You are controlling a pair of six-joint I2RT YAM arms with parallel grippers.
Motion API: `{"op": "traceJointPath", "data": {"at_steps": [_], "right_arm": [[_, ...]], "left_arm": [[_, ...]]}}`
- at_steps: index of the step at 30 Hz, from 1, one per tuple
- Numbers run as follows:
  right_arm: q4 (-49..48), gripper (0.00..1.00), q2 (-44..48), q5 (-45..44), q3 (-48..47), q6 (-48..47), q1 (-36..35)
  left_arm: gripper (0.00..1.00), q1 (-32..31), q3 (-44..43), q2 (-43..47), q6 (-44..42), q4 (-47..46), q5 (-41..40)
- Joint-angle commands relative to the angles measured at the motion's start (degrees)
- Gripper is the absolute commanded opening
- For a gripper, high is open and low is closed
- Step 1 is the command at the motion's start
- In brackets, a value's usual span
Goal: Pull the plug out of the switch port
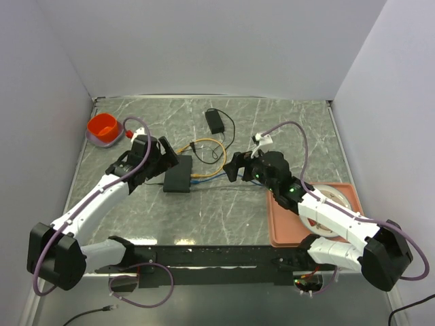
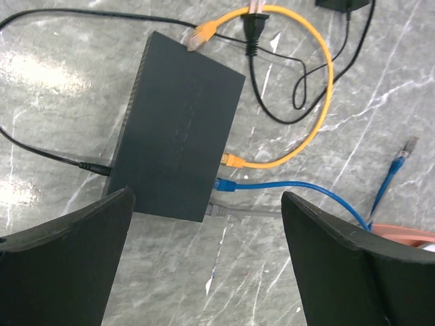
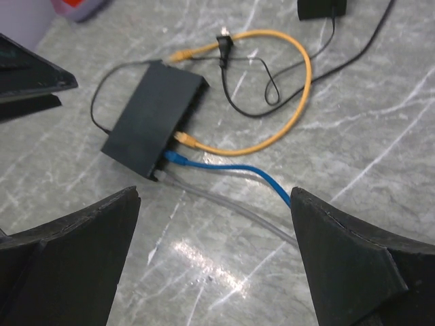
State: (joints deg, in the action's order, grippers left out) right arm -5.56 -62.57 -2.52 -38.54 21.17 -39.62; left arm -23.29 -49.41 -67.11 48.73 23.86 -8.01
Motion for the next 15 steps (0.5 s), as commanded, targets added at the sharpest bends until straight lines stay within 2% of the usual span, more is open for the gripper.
{"op": "traceJointPath", "data": {"at_steps": [1,5,12,15], "right_arm": [[-4.90,0.98,0.60,-0.11,0.14,0.19,-0.46],[-1.65,0.98,-0.36,-0.64,-1.62,1.16,-0.46],[-3.31,0.97,0.34,0.15,-0.30,0.02,-0.46],[-1.22,0.96,-0.97,-0.72,-2.22,0.62,-0.46]], "left_arm": [[0.97,-0.09,-1.22,2.07,-0.57,-1.53,0.27],[0.97,-0.09,-0.78,1.98,-0.65,-1.62,0.63],[0.97,-0.09,-0.25,1.99,-0.39,-0.83,-0.33],[0.99,-0.09,-1.21,1.02,-0.13,-0.04,-1.48]]}}
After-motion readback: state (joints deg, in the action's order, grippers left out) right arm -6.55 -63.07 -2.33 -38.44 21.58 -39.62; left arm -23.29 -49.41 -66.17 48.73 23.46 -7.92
